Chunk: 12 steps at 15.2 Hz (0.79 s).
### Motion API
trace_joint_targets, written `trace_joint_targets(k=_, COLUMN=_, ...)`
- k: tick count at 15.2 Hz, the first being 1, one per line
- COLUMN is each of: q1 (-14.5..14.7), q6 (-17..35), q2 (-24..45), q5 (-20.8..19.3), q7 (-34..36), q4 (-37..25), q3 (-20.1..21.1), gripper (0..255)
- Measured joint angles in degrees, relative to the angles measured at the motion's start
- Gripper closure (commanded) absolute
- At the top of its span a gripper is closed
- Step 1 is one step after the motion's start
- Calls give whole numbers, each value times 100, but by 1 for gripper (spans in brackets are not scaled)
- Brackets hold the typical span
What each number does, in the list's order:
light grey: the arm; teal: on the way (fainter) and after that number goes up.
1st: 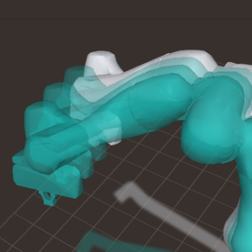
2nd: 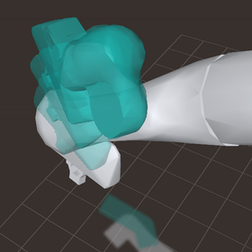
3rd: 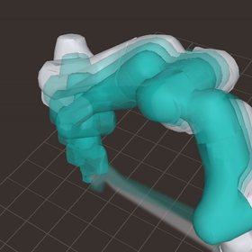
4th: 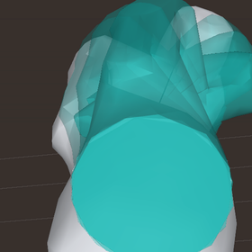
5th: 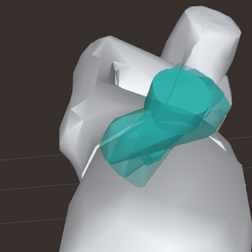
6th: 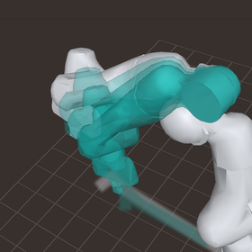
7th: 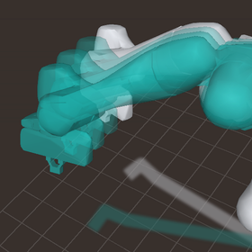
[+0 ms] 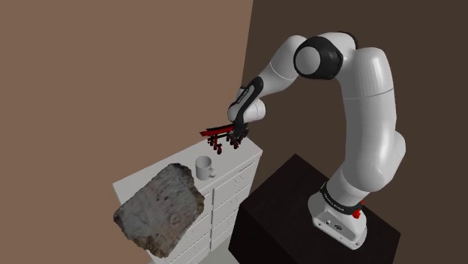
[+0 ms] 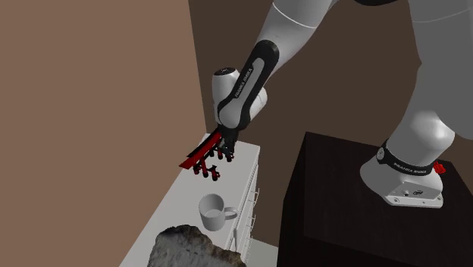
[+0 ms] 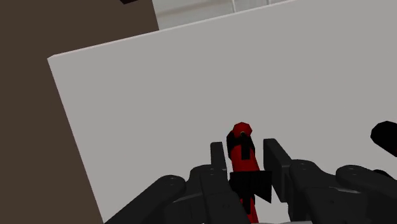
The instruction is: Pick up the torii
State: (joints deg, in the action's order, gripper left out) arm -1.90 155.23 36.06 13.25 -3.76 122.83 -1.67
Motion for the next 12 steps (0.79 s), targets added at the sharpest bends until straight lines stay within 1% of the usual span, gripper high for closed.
trace_joint_targets(k=12, q1=118, q6=-606, q2=-869, q5=-154, q7=168, q4=261, q3=-148, gripper=255)
